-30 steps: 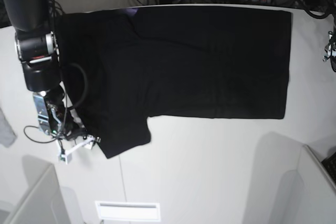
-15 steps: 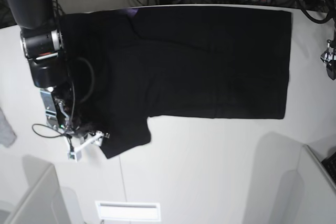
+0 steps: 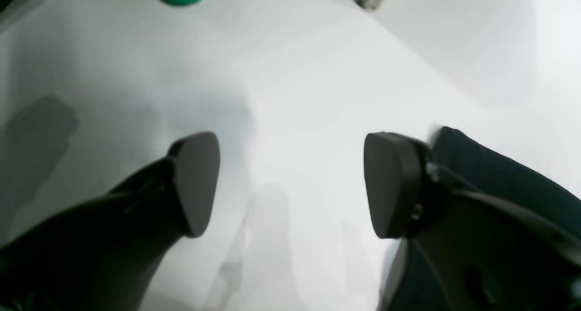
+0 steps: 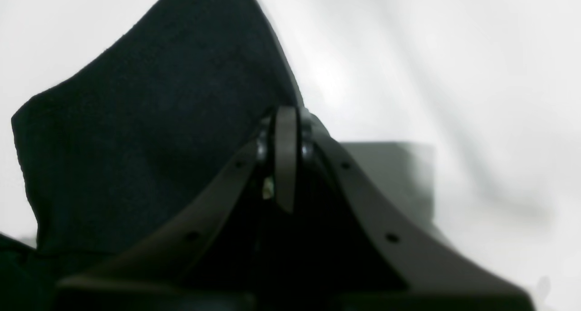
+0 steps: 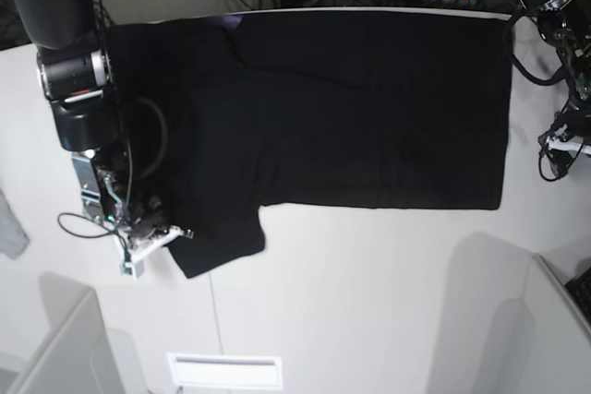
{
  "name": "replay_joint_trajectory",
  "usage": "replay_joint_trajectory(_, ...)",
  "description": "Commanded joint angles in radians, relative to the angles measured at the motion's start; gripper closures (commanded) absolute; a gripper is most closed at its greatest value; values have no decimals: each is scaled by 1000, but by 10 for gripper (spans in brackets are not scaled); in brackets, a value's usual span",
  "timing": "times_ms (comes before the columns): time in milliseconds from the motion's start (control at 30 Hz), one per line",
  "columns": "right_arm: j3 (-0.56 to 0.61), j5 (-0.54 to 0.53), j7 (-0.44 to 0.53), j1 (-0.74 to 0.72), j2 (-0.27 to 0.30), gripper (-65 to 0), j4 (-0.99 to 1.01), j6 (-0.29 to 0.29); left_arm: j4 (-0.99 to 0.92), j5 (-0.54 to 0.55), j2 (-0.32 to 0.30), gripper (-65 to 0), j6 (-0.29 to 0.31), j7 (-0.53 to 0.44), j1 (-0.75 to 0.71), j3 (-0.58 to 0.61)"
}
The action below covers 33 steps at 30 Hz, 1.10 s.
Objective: Fold the T-shirt properly
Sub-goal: 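Reach both grippers to the shirt's hem corners and grasp them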
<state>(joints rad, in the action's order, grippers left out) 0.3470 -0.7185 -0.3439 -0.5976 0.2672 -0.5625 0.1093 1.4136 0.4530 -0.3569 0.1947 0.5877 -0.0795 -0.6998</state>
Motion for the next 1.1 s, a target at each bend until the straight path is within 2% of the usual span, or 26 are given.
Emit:
replay_joint_trajectory(0, 1, 1, -53, -8, 5, 0, 0, -1, -9, -4, -23, -484, 4, -22, 39, 18)
replay_joint_trajectory(233, 1, 1, -54, -8, 5, 0, 0, -1, -300, -35, -27, -481, 5, -28, 246, 101)
replay_joint_trajectory(400, 1, 1, -54, -8, 1, 0, 0, -1, -376, -29, -26, -481, 5, -28, 340, 188)
replay_joint_trajectory(567, 1, 1, -54, -8, 1, 0, 0, -1, -383, -29, -20, -481, 5, -28, 369, 240)
replay_joint_trajectory(700, 1, 1, -54, -8, 2, 0, 0, -1, -454, -29, -20, -481, 5, -28, 412, 329)
replay_joint_trajectory(833, 1, 1, -54, -8, 2, 0, 0, -1, -531, -29, -20, -481, 5, -30, 438, 369)
replay_joint_trajectory(1067, 1, 1, -54, -8, 5, 0, 0, -1, -543, -29, 6, -476, 5, -30, 424, 441)
